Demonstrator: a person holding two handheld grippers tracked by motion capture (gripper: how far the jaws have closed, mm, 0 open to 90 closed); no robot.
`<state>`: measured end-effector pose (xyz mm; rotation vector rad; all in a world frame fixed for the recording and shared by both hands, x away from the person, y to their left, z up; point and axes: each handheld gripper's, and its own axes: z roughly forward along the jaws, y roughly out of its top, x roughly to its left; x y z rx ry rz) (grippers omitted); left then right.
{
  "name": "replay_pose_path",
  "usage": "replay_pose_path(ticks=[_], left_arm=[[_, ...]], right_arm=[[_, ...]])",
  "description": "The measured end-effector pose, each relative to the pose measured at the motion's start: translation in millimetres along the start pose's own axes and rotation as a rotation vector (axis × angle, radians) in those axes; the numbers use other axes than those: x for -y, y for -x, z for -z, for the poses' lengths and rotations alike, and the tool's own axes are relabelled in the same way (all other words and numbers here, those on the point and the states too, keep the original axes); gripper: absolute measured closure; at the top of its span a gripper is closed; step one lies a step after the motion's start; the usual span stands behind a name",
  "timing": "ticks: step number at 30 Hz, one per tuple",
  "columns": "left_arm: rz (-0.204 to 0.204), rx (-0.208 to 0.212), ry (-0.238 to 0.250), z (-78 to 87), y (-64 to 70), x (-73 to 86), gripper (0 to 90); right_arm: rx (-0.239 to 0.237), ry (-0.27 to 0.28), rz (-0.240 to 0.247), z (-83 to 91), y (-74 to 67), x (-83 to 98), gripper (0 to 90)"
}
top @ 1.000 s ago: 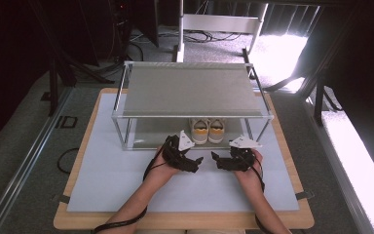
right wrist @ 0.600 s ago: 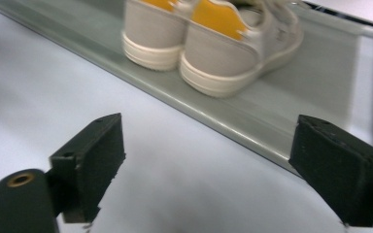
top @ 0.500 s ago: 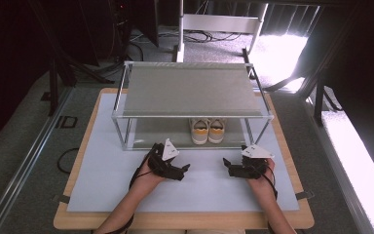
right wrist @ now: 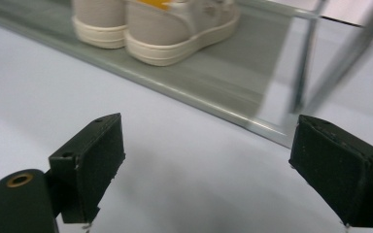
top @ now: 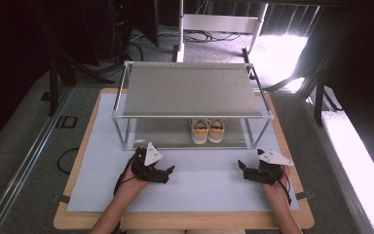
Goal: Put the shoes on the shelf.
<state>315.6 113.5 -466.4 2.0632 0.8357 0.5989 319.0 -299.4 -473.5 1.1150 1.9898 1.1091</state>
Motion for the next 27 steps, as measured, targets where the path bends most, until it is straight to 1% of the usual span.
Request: replay_pose_path(ticks=[1,4,6,7,9,10,13,15,16,17,19,21,22,25,26,27], left_arm=[[0.005,0.0,0.003,1.3,-1.5,1.4,7.2],[0.022,-0.021,0.015,6.9,-7.3,7.3,7.2],[0.031,-0.037,0.022,9.9,-10.8,11.0,7.2],[0.031,-0.047,0.027,11.5,-12.3,13.0,7.2],[0.013,-0.085,0.029,14.5,-13.7,16.7,7.2],[0.01,-0.095,0.029,16.0,-14.7,18.5,7.2],[0.019,-0.122,0.043,18.2,-17.7,25.4,7.2],[0.022,-0.123,0.041,18.7,-19.4,27.7,7.2],[0.036,-0.123,0.039,18.7,-22.0,31.6,7.2],[0.032,-0.129,0.035,19.5,-23.2,32.8,7.2],[0.052,-0.128,0.055,21.9,-25.4,34.2,7.2],[0.074,-0.116,0.082,24.2,-27.8,36.0,7.2],[0.084,-0.12,0.091,25.0,-28.2,37.1,7.2],[0.1,-0.12,0.107,25.1,-28.4,42.7,7.2],[0.1,-0.119,0.108,25.0,-28.1,43.5,7.2],[0.09,-0.121,0.116,25.9,-27.7,43.6,7.2]], right_arm=[[0.006,-0.002,-0.007,1.1,2.8,1.0,10.7],[0.019,0.009,-0.025,5.1,10.6,4.5,10.7],[0.043,0.008,-0.021,6.6,14.3,7.1,10.7],[0.045,0.004,-0.025,7.1,16.6,8.3,10.7],[0.067,0.0,-0.036,8.2,20.6,10.4,10.7],[0.07,0.003,-0.045,9.0,23.8,11.9,10.6],[0.088,0.005,-0.049,10.8,29.6,13.7,10.6],[0.096,0.003,-0.046,11.2,30.7,14.1,10.7],[0.104,0.003,-0.047,11.7,31.4,14.6,10.7],[0.094,0.01,-0.051,12.6,32.8,15.3,10.7],[0.102,0.012,-0.046,12.7,32.1,15.6,10.7],[0.102,-0.001,-0.032,11.3,30.8,15.1,10.7],[0.099,-0.007,-0.027,10.6,30.4,14.9,10.7],[0.093,-0.013,-0.025,10.1,30.9,14.8,10.7],[0.088,-0.012,-0.026,10.2,31.1,14.9,10.7],[0.085,-0.012,-0.026,10.1,31.3,15.0,10.7]])
